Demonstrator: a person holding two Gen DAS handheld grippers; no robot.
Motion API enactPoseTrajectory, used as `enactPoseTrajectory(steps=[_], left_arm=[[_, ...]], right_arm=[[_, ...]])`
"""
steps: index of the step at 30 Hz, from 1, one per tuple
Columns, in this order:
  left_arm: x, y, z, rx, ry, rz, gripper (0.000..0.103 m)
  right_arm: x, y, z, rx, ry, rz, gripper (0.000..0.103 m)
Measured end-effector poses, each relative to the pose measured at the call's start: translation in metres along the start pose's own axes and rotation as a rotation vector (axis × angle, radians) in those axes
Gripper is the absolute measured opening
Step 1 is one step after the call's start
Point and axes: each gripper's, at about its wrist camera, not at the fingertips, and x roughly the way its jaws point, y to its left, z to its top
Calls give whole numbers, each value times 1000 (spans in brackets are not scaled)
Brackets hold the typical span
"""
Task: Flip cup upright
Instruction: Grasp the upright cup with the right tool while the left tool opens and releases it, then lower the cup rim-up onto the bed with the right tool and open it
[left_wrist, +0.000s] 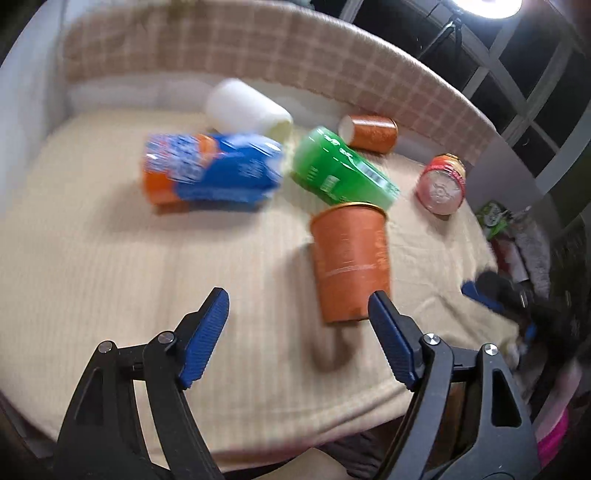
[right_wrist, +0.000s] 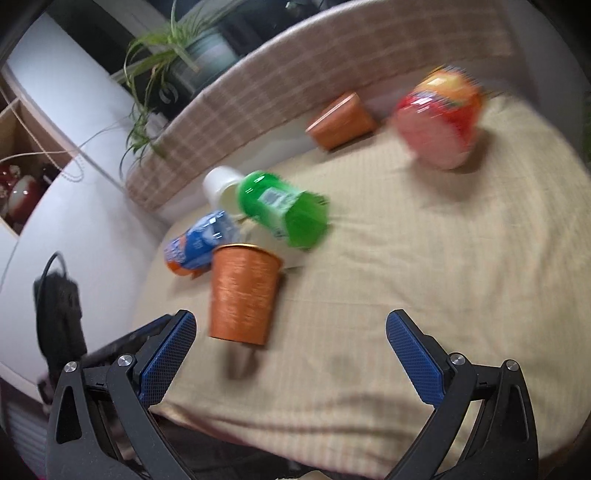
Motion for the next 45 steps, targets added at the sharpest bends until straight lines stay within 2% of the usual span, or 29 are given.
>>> enactPoseTrajectory(steps=[5, 8, 14, 21, 26, 27, 35, 45], left_arm=[[-30, 10, -15, 50, -73, 83, 80], [-43, 17, -22, 47, -95, 94, 80], [-55, 18, -33, 60, -111, 92, 80], [-64, 3, -39, 107, -140, 103, 80], [-69, -4, -41, 130, -163, 109, 80], [-69, -5, -41, 131, -164, 108, 80], [-69, 0, -40, 110, -167, 112, 80], [-65, 5, -41, 94, -158, 113, 80]], right_arm=[[44, 5, 19, 61, 130, 72, 102], [60, 11, 28, 76, 171, 112, 102], [88, 20, 37, 67, 256, 114, 101], [109, 28, 40, 34, 317, 90, 89], [112, 30, 40, 5, 337, 85, 71], [113, 30, 40, 4, 339, 85, 67], [108, 33, 38, -11, 307, 86, 66], [70, 49, 33, -194, 95, 39, 66]])
